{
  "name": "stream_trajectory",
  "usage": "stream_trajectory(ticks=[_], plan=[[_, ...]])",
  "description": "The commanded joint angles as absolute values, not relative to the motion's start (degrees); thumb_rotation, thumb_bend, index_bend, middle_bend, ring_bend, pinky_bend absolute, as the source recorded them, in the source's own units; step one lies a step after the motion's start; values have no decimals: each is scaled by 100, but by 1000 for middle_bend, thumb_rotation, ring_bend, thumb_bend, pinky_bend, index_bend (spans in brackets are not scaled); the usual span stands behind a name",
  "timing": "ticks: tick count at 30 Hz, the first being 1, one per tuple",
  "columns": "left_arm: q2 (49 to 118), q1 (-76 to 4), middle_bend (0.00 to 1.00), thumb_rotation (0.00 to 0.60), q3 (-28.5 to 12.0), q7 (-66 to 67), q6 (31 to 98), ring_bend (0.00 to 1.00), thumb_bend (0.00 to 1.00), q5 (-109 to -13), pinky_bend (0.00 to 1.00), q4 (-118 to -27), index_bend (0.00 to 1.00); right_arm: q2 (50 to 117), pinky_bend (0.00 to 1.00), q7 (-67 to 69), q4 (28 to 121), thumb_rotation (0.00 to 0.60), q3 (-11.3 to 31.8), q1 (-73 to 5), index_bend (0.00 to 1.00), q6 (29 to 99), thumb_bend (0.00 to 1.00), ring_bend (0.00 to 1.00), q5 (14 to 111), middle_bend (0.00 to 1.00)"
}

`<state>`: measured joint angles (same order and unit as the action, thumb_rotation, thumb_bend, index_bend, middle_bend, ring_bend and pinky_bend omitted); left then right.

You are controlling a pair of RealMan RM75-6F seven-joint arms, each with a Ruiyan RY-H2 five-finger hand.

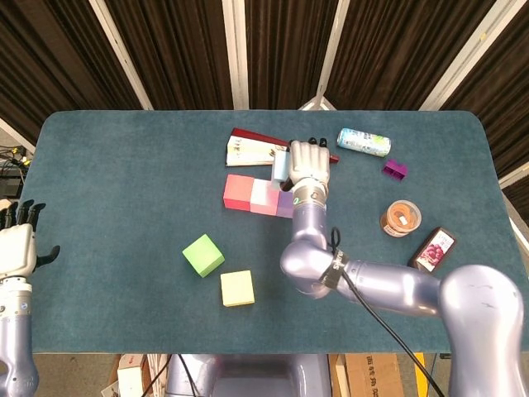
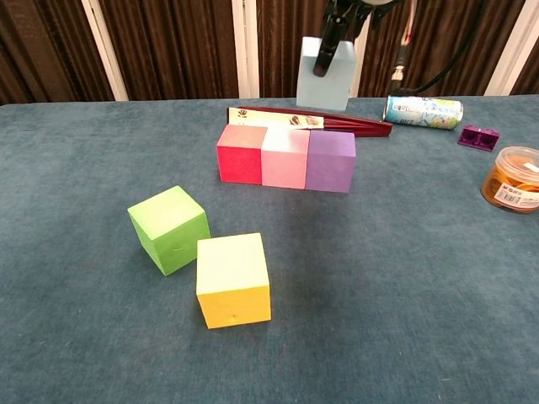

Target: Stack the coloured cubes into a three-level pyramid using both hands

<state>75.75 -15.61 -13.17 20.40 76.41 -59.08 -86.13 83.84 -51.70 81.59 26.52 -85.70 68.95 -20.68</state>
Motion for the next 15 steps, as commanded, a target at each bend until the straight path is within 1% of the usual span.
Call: stream_trajectory(ticks=[1, 9, 15], plan=[[7585, -1567, 68, 600, -1325, 2021, 7653, 0, 309, -5914, 0, -8597, 165, 8568, 0, -5330, 7960, 600, 2805, -8629, 365, 6956, 274, 127, -2123, 321], [7580, -1561, 68, 600, -1349, 1915, 7682, 0, 309, -5919, 0, -8533, 169, 8762, 0, -5669, 7846, 600, 3057, -8625, 366, 6957, 273, 128, -2035, 321], [7556, -1547, 68, 600, -1352, 1854, 7701, 0, 310, -5929, 0, -8530, 174, 8801, 0, -5799, 8036, 600, 3070, -8465, 365, 6938, 274, 128, -1808, 321]])
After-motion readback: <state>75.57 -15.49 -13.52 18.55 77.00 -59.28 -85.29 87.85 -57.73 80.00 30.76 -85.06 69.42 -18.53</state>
